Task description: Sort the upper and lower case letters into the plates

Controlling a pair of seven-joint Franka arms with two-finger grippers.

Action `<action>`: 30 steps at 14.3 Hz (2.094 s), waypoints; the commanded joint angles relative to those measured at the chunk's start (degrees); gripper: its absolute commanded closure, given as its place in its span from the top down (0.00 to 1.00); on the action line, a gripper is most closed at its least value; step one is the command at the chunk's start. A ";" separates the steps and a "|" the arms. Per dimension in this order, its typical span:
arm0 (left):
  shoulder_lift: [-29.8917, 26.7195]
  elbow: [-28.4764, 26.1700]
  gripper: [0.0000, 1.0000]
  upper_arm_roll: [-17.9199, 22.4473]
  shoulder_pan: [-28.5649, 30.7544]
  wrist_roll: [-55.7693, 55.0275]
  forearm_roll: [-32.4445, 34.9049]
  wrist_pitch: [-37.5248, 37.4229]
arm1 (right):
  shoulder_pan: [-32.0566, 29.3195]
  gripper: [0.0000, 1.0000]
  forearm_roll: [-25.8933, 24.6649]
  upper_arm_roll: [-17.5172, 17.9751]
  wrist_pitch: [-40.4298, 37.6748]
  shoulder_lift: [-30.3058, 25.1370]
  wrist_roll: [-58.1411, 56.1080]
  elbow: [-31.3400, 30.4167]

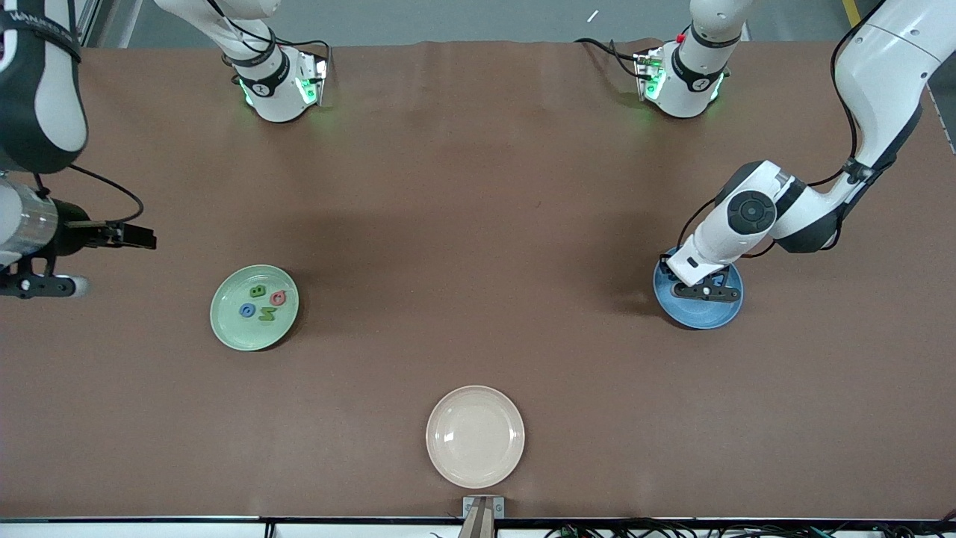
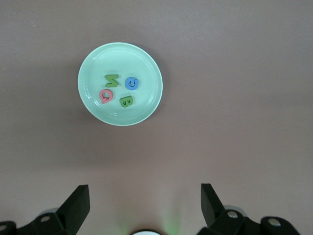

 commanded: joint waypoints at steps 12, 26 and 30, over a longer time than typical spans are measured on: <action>-1.42 3.85 1.00 -3.21 4.95 0.79 0.12 -2.80 | -0.70 1.00 0.22 0.82 -6.91 0.55 -0.26 11.00; -17.14 14.49 0.99 33.82 -33.84 27.15 -48.03 -12.46 | 6.94 1.00 0.93 -6.56 -4.46 -8.94 -0.96 0.38; -18.11 16.51 0.99 60.36 -59.24 28.83 -56.39 -14.75 | 5.10 1.00 1.10 -6.39 -2.96 -11.05 -4.21 -2.00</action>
